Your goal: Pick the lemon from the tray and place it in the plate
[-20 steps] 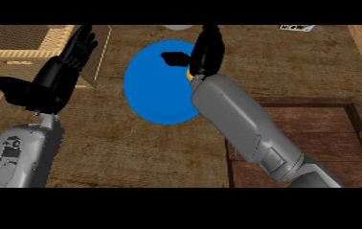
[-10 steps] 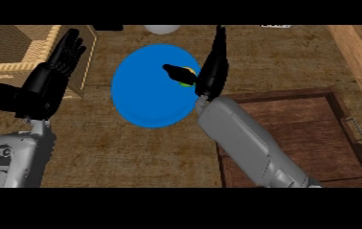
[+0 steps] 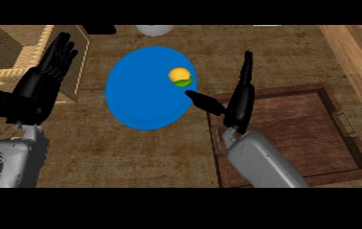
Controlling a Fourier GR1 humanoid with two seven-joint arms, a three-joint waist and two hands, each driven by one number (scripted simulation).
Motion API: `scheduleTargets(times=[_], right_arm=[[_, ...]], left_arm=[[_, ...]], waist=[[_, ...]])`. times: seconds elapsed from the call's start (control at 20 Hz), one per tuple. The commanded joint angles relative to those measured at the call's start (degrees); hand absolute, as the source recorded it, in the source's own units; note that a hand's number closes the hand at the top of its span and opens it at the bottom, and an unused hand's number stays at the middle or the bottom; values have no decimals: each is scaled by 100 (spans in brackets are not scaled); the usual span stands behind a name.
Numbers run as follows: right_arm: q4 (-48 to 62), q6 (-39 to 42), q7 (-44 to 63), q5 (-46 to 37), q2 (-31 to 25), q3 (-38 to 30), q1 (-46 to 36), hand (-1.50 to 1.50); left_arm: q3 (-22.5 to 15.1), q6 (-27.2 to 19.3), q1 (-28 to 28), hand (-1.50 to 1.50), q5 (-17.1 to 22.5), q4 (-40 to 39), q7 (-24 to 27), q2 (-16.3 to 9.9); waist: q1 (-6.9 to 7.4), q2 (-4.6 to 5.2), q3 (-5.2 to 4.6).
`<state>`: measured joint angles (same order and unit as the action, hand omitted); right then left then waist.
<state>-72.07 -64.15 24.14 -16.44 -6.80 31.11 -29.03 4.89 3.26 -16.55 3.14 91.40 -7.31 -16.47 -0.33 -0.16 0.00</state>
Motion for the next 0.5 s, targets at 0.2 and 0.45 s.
scheduleTargets(times=[0.2,0.45], right_arm=[[-1325,694,-481,164,-830,-318,1370,-150],[-1993,662,-69,-702,-921,-270,2073,-150]], left_arm=[[208,262,250,0,7,-28,284,-91],[-25,11,195,0,-170,284,-118,230]], waist=[[20,14,1],[9,6,-1]])
